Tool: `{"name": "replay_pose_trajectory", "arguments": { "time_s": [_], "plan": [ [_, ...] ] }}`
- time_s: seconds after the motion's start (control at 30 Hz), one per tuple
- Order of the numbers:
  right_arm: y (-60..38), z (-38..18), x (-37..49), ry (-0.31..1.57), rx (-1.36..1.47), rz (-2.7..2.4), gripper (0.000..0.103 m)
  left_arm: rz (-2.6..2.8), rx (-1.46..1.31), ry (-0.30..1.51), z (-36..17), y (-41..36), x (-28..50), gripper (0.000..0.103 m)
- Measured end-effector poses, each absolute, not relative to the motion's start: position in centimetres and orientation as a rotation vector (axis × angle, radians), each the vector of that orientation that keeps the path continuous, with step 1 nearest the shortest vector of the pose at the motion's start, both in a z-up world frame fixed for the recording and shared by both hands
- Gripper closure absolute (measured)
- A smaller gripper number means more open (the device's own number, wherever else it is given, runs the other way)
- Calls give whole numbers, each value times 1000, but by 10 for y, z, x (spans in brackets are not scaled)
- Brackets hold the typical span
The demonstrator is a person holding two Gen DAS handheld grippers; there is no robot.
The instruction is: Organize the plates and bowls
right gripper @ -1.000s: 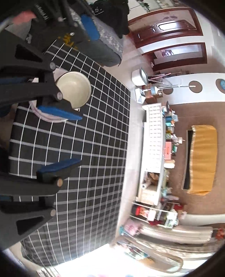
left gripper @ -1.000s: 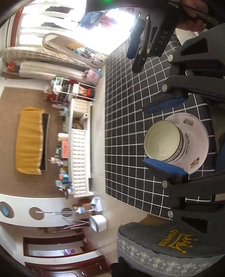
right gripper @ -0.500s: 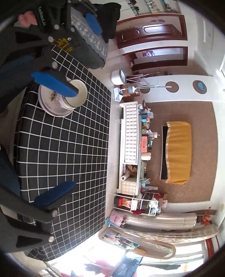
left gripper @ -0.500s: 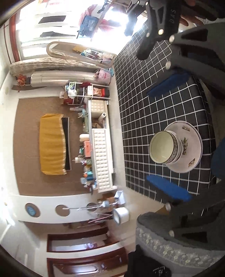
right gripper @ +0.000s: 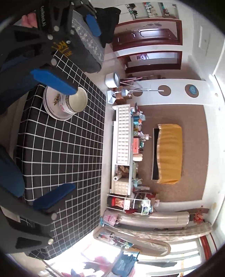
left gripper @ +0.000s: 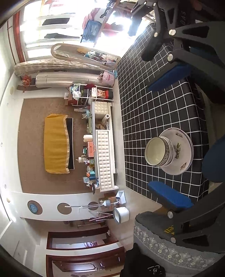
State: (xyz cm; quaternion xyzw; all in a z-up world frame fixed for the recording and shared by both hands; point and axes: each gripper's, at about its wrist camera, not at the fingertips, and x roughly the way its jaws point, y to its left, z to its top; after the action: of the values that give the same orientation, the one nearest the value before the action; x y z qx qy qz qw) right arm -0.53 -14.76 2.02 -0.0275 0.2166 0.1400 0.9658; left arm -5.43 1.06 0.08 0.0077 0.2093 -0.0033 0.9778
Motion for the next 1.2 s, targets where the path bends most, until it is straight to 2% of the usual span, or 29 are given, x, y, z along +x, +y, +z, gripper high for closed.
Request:
{"name": "replay_pose_trajectory", "arguments": {
  "time_s": [1.2],
  "plan": [
    [-156,18,-19,437,-45,271,0,-26,20,455,-4,6,-55,0]
  ]
}}
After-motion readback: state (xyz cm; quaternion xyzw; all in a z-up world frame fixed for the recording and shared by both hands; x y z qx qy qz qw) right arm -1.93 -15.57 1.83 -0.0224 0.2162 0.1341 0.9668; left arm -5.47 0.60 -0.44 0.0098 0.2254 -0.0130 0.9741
